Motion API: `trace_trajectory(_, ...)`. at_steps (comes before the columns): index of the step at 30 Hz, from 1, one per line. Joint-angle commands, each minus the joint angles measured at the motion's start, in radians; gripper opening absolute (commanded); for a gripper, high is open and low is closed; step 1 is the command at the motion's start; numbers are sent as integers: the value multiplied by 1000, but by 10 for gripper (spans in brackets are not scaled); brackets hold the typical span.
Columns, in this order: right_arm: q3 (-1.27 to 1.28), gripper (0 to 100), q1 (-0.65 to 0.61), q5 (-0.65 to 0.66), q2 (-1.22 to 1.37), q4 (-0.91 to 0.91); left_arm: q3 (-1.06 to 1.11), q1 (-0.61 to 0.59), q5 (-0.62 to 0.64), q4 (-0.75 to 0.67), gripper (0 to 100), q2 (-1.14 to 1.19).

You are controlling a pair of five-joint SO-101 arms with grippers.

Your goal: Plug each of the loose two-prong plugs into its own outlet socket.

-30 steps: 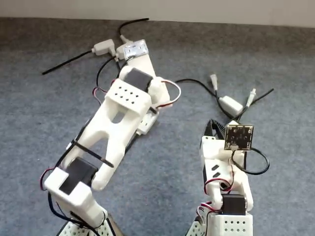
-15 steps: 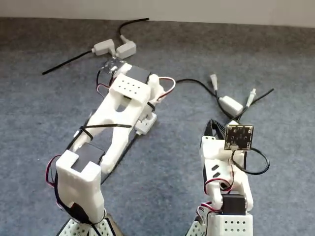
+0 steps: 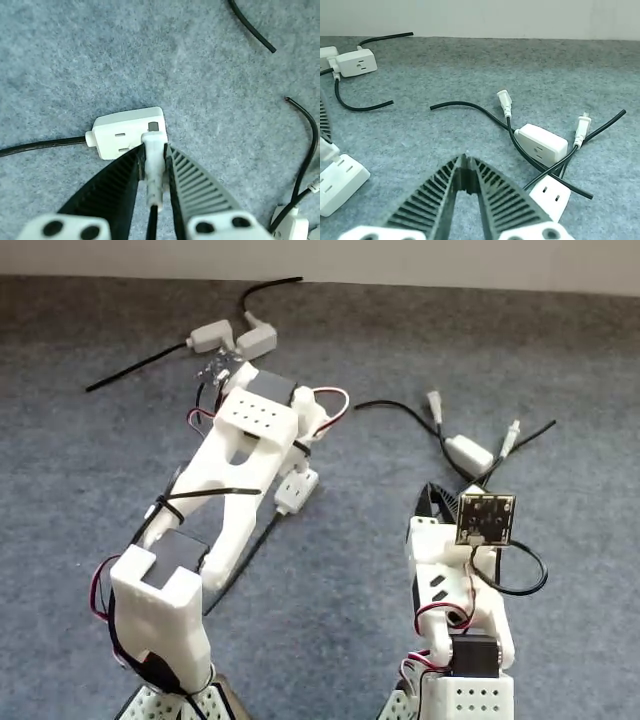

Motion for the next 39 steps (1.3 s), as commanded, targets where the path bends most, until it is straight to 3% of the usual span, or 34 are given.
trace_trajectory(1, 133, 8, 5, -11, -4, 2, -27, 8, 3, -12, 7, -7)
trace_trajectory(11, 134, 8, 5, -11, -4, 2, -27, 87, 5, -11, 7, -7)
trace_trajectory(21, 134, 8, 5, -11, -4, 2, -38, 35, 6, -32, 7, 105)
trace_trajectory(39, 134, 8, 5, -11, -4, 2, -51, 27, 6, 38, 7, -2)
